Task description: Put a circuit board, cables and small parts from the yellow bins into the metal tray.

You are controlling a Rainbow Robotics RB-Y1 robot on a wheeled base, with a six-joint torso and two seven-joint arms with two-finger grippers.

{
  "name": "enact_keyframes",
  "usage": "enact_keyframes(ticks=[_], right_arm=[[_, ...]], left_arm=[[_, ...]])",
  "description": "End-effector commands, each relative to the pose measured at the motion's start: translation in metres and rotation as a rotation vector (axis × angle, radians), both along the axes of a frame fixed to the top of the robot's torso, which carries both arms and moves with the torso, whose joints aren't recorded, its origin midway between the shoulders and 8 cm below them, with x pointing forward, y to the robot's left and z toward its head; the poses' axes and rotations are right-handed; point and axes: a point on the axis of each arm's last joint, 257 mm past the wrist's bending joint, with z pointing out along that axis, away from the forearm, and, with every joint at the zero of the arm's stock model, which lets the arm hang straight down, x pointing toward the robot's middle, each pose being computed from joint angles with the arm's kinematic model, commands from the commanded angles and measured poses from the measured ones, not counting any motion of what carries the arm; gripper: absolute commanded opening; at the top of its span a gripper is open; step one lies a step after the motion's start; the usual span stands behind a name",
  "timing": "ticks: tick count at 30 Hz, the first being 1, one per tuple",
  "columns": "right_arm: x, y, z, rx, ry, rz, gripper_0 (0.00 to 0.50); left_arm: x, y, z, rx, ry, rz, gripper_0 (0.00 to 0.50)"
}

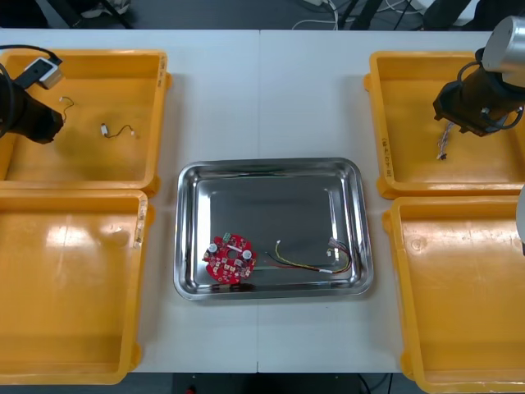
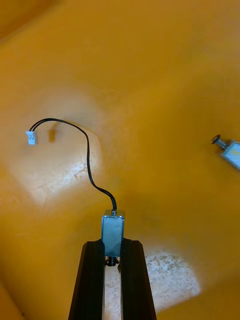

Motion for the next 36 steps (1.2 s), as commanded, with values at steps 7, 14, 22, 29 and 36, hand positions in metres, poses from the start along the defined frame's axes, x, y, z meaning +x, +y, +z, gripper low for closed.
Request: enact_keyframes(ticks=[7, 14, 22, 29, 36], right_arm=[[-0.005, -0.005, -0.016, -0.026, 0.015, 0.003, 0.500], [-0.008, 0.001, -0.024, -0.016, 0.026, 0.009, 0.500], [-0.006, 0.008, -0.029, -0.011, 0.022, 0.014, 0.500], [-0.005, 0.007, -0.039, -0.018, 0.005, 0.024, 0.500], [-0.007, 0.007, -0.044, -0.027, 0.013, 0.027, 0.074]], left_arm=[[-0.010, 0.013, 0.071, 0.135, -0.027, -0.047, 0.000], [-0.026, -0.005, 0.087, 0.128, 0.024, -0.001, 0.000], [-0.044, -0.043, 0.103, 0.090, 0.040, 0.050, 0.000], [-0.059, -0.093, 0.110, 0.080, 0.041, 0.113, 0.000], [-0.069, -0.158, 0.110, 0.027, 0.015, 0.148, 0.000]])
